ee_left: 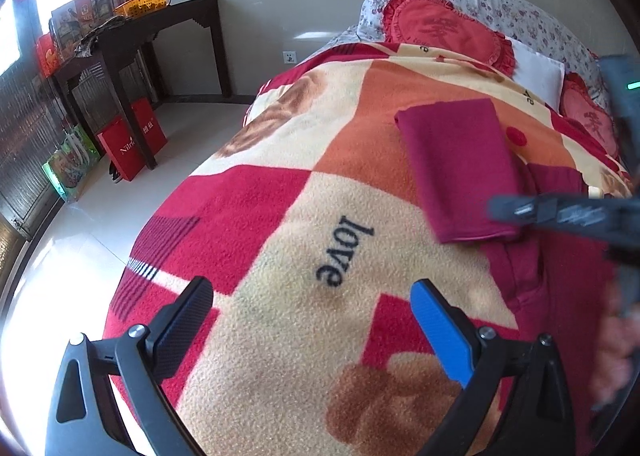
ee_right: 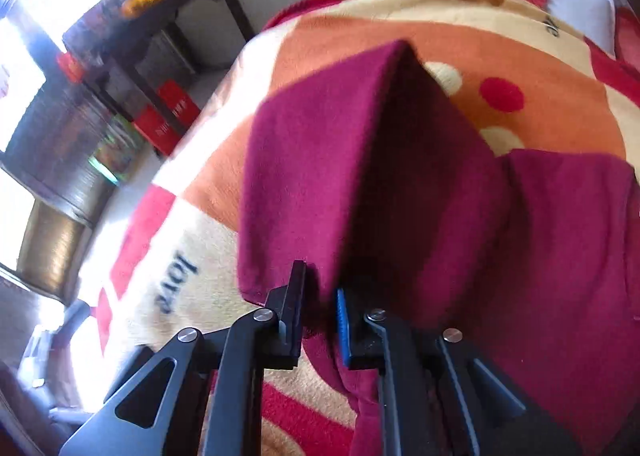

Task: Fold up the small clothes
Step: 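Grasp the side edge of the maroon sweatshirt with the right tool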

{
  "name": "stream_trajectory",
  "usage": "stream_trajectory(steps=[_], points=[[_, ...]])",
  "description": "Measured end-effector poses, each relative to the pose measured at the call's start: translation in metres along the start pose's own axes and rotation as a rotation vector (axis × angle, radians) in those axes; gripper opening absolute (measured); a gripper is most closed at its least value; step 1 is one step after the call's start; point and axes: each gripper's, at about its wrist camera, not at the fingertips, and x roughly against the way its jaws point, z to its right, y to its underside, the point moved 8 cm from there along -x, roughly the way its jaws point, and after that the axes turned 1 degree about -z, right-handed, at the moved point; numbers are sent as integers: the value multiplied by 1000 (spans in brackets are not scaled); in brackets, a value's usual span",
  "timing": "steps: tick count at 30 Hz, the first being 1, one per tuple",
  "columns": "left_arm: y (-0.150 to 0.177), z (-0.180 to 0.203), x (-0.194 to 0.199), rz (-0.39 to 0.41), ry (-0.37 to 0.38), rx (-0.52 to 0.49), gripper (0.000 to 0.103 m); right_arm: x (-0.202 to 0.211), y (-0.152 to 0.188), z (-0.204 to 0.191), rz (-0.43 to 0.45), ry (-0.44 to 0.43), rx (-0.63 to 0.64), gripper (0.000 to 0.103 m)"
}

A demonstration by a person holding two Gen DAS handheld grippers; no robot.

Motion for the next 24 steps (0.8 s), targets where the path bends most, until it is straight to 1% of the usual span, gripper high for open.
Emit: stream_trajectory(steps=[2, 4, 6, 7, 8, 10, 12, 13, 14, 16, 17, 19, 20, 21, 22, 24], points=[[-1, 2, 3, 9, -1, -4, 102, 41, -3, 8, 32, -81, -11, 0], [-2, 7, 7, 20, 10, -10, 102, 83, 0, 20, 62, -127, -11, 0], [-2, 17, 13, 34, 23, -21, 102, 121, 4, 42, 95, -108, 2, 0], [-1, 26, 16, 39, 37, -34, 102, 147, 7, 65, 103, -74, -2, 0], [-1, 31, 17, 39, 44, -44, 102, 159, 11, 78, 104, -50, -9, 0], [1, 46, 19, 41, 55, -73, 102, 191, 24, 119, 100, 35, -4, 0], [4, 63, 19, 38, 59, -104, 102, 212, 36, 161, 86, 151, -17, 0], [6, 69, 18, 34, 59, -119, 102, 219, 45, 186, 75, 215, -36, 0], [7, 74, 17, 30, 59, -128, 102, 223, 53, 207, 62, 260, -49, 0], [12, 88, 13, 19, 59, -158, 102, 227, 71, 251, 15, 370, -82, 0], [14, 93, 11, 15, 58, -171, 102, 224, 80, 267, -3, 407, -108, 0], [17, 106, 6, 6, 49, -203, 102, 215, 92, 301, -42, 444, -180, 0], [19, 109, 5, 2, 47, -211, 102, 217, 104, 301, -47, 465, -201, 0], [19, 112, 3, -2, 47, -221, 102, 218, 106, 306, -52, 499, -220, 0], [19, 115, 2, -1, 47, -227, 102, 220, 105, 305, -35, 526, -214, 1], [19, 117, 2, -1, 55, -229, 102, 223, 93, 288, 9, 516, -167, 8]])
